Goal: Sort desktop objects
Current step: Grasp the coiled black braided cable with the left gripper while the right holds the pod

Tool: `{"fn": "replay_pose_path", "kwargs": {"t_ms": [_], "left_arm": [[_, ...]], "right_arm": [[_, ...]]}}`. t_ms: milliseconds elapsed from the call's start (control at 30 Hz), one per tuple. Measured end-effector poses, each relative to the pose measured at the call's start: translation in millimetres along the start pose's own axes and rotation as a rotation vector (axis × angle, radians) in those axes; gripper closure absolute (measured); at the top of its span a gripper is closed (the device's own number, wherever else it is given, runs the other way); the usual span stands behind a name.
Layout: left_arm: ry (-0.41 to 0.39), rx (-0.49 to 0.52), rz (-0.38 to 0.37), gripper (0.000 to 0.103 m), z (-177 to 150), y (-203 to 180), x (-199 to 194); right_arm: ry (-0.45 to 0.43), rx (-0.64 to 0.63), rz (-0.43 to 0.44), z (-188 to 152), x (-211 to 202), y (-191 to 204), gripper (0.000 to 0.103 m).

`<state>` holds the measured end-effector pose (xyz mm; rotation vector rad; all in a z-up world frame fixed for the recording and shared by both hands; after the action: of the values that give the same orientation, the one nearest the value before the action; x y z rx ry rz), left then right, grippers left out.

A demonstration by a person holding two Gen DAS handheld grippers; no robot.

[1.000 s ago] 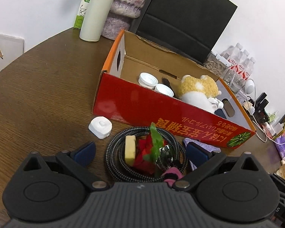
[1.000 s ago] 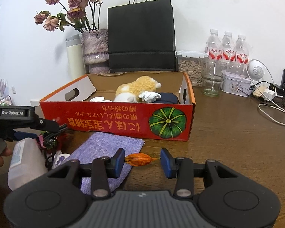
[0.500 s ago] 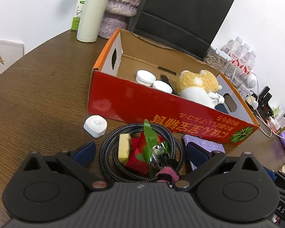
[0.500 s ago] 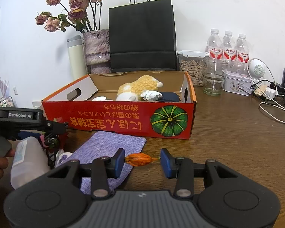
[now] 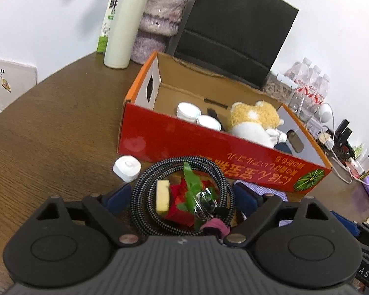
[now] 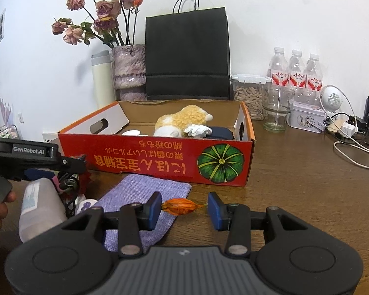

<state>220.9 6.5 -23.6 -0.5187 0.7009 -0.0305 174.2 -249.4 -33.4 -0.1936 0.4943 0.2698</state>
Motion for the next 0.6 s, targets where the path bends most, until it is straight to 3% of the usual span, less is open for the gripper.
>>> {"fn": "replay_pose_path", "kwargs": {"t_ms": [167,267,467,533,567,600], "left_arm": [[-0.06,0.017,-0.015,0.013,3,-8,-16],[-0.058,0.035,-0.059,0.071,5,-15,-23],[-0.068,0.047,-0.069,0.072,7,-23,-26],[-0.078,0.028,-0.053,0.055,8,-18,-27],[-0.081,0.02,-0.048,0.038,9,-15,-27],[-0.093,0.01,-0.039,0.027,9,-11,-29]], "right_arm": [[-0.014,0.008,-0.001,2,-2,-1,0.063],[-0.033,0.007,-0.001,6,-6,0,0.063],[-0.076,0.019,0.002,16,-14,2,0.063],[-0.077,0.018,0.004,17,-14,4,0.063],[-0.076,0.017,0.005,17,-14,4,0.063],[-0.073,0.016,0.006,16,-14,5,0.063]]}}
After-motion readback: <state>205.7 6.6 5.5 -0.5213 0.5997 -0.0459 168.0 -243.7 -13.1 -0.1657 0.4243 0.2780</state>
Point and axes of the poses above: each gripper's, at about its wrist camera, not at the fingertips, and x roughly the way its jaws point, y to its left, z to its top, the point moved 3 cm from there along x, roughly the way its jaws point, and after that the axes turned 12 degrees about -x, right-handed, at the moved point
